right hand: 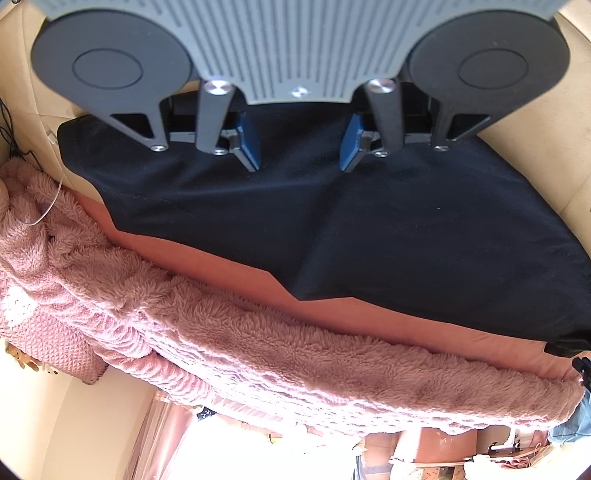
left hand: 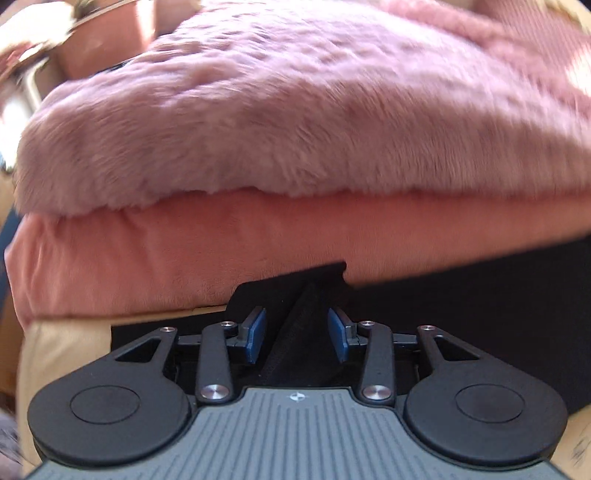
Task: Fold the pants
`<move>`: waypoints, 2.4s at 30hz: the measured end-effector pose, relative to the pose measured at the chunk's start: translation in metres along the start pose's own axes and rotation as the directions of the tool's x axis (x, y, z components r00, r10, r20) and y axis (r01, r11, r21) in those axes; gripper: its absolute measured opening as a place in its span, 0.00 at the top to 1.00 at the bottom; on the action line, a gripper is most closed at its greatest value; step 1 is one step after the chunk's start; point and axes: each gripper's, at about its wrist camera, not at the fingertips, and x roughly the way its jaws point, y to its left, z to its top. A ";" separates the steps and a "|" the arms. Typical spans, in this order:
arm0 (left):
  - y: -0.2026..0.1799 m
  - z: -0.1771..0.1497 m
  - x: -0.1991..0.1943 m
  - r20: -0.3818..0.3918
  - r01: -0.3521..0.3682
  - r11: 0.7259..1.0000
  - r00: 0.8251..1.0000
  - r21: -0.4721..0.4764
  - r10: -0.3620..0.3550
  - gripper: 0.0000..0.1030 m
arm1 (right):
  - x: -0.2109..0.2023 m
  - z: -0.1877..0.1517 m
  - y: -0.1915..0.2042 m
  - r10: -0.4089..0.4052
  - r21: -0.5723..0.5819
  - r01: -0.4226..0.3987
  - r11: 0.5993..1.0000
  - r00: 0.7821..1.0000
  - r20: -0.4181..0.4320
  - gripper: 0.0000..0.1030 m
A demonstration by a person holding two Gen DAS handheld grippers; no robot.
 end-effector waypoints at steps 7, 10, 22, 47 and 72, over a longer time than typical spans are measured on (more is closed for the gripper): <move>-0.020 -0.003 0.013 -0.028 -0.005 0.988 1.000 0.153 0.009 0.53 | 0.005 0.000 -0.002 -0.007 -0.004 0.007 1.000 1.000 -0.008 0.55; -0.029 -0.008 0.013 -0.029 0.006 0.984 1.000 0.179 0.000 0.60 | 0.008 -0.001 -0.002 -0.007 0.002 0.007 1.000 1.000 -0.010 0.54; -0.035 -0.004 0.000 -0.027 0.029 0.986 0.999 0.167 -0.024 0.78 | 0.006 -0.002 0.000 -0.006 0.009 0.006 1.000 1.000 -0.004 0.54; 0.113 -0.106 -0.059 0.092 -0.061 0.612 0.972 -0.788 0.215 0.99 | -0.001 -0.002 0.002 -0.011 -0.008 0.011 1.000 1.000 -0.002 0.52; 0.123 -0.161 -0.044 0.181 0.128 0.292 0.970 -0.948 0.163 0.69 | -0.006 -0.002 -0.005 -0.033 -0.020 0.033 0.999 0.999 -0.030 0.52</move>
